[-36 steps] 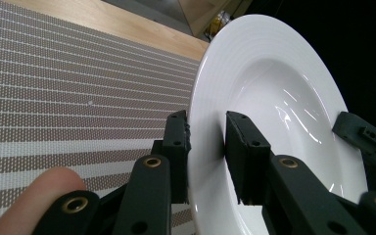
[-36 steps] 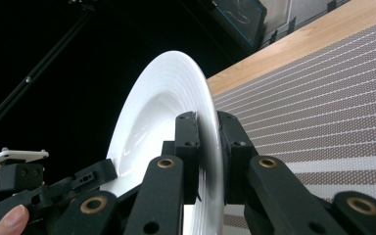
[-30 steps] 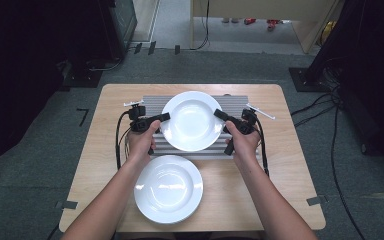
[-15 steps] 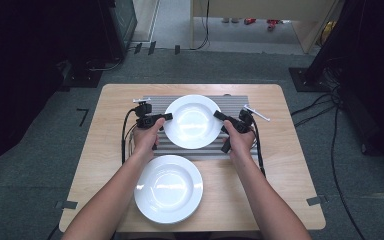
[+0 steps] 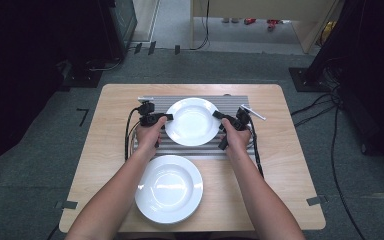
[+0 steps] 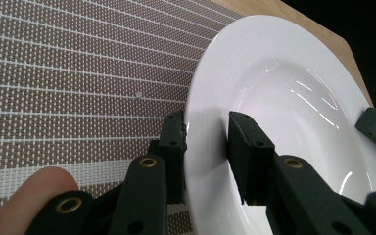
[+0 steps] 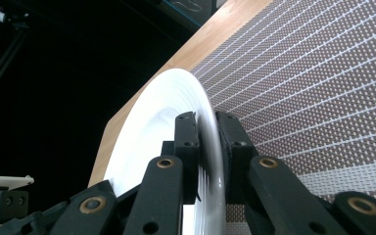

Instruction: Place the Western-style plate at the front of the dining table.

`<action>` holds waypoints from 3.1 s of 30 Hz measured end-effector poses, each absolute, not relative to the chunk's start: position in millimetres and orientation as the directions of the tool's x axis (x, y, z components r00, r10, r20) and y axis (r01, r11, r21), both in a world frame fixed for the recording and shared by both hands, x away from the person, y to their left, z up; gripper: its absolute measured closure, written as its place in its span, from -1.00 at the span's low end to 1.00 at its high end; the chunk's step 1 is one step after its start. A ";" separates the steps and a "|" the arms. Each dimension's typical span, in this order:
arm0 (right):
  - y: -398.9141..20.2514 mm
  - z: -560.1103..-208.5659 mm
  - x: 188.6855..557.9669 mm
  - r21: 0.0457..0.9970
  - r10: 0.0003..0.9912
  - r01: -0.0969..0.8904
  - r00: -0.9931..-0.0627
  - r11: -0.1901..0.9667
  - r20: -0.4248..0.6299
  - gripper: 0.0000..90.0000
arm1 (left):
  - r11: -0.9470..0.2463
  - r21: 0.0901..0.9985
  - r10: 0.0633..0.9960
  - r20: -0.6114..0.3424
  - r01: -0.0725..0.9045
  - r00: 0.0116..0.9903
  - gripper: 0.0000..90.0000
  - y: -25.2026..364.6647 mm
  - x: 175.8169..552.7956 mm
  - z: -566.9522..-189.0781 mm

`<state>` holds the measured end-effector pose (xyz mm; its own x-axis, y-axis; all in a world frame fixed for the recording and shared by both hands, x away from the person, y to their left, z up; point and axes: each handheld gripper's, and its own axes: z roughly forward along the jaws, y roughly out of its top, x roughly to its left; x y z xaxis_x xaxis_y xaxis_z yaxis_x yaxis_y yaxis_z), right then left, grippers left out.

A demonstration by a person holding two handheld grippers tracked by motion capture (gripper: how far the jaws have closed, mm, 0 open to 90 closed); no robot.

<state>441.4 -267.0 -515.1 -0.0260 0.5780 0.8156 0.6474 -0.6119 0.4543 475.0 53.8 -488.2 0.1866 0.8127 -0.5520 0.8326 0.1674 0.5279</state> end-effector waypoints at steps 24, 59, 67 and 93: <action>-274.2 -532.2 446.8 0.484 0.629 0.647 -0.008 -0.589 0.777 0.71 | 0.087 0.555 0.857 -0.465 0.827 0.222 0.52 35.2 480.3 -491.9; -306.1 -461.3 380.3 0.735 0.832 0.623 -0.235 -0.269 0.503 -0.36 | 0.002 0.693 0.843 -0.389 0.721 0.371 -0.62 101.3 407.3 -431.3; -311.8 -455.2 363.5 0.757 0.843 0.608 -0.254 -0.242 0.474 -0.41 | 0.011 0.710 0.847 -0.380 0.704 0.370 -0.65 125.0 385.5 -430.9; -360.0 -461.5 312.8 0.774 0.869 0.582 -0.220 -0.248 0.443 -0.45 | 0.015 0.757 0.885 -0.314 0.653 0.344 -0.70 166.6 323.1 -443.1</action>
